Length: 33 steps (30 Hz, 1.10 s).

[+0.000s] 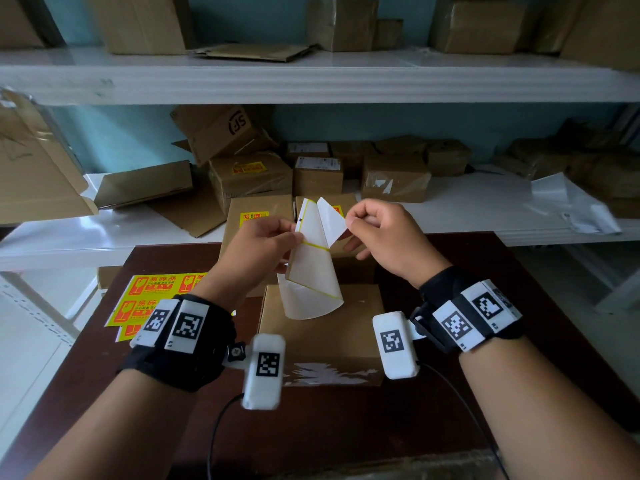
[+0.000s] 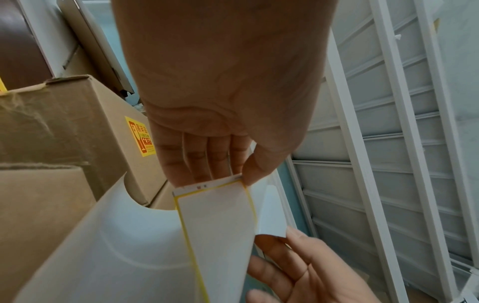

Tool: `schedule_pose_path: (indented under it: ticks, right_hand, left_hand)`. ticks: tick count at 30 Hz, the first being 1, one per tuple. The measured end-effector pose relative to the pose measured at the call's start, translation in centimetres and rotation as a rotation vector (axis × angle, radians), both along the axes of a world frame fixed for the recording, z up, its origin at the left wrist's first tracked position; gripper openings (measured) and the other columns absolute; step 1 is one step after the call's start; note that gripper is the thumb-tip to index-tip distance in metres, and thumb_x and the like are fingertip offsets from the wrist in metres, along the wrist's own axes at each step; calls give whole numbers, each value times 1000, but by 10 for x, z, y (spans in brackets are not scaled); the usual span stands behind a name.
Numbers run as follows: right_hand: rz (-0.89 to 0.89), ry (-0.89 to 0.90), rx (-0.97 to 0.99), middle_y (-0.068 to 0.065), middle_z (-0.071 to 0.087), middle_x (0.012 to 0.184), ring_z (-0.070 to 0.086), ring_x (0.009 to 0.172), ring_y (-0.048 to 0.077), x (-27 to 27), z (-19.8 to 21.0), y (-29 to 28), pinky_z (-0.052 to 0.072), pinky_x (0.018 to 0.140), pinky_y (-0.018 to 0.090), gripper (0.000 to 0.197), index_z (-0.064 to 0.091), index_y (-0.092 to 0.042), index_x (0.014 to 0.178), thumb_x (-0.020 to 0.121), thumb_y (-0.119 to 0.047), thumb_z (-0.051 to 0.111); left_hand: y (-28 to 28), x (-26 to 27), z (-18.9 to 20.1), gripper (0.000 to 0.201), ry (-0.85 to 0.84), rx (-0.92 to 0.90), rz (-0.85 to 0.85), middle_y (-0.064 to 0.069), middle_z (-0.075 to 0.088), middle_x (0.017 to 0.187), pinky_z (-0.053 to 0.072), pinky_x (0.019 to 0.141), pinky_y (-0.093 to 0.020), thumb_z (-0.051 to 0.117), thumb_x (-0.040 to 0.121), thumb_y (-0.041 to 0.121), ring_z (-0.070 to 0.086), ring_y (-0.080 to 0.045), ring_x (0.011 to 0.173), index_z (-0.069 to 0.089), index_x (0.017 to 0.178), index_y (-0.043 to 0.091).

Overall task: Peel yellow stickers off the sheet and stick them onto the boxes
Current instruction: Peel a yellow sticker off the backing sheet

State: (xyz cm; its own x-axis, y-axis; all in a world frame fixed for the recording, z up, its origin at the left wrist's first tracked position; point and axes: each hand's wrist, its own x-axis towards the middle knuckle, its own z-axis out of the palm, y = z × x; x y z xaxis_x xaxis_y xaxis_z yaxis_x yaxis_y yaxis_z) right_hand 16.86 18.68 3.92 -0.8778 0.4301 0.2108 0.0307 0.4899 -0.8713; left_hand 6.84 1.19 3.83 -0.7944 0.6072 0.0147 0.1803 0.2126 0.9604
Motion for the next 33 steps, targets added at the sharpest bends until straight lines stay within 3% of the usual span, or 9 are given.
schedule_pose_path:
  ticks: [5,7,15,29,33]
  right_hand:
    - [-37,-1,-93,11,73,92,74,77,22,1,-2,1,59,66,38,14,64,-12,90,99,-14,54]
    - [-50,-8,-114,14,72,96,74,79,24,1,-3,1,59,66,36,15,65,-8,95,100,-14,52]
    - [-58,28,-219,18,71,102,74,82,29,0,-3,3,57,60,28,15,62,-11,92,101,-14,51]
    - [-110,57,-364,17,72,105,73,71,19,-1,-8,8,56,60,29,17,61,-14,92,103,-15,49]
    - [-138,59,-375,19,72,106,72,70,19,-1,-10,11,54,58,28,15,61,-9,96,103,-13,49]
  left_hand:
    - [-2,-3,-2,14,-8,-12,34,-6,66,81,51,68,-34,59,97,13,61,-19,75,66,85,13]
    - [-3,-4,-3,14,-18,-14,41,-6,67,81,51,70,-36,59,97,13,61,-20,75,67,86,13]
    - [-4,-7,-3,15,-42,11,66,-2,64,74,49,64,-31,58,97,11,58,-17,68,64,83,12]
    - [-7,-17,-10,15,-81,5,96,-6,63,79,46,70,-36,59,96,13,57,-23,75,63,82,14]
    - [-8,-19,-12,13,-78,1,112,-6,62,80,45,68,-34,58,97,14,56,-22,76,63,84,14]
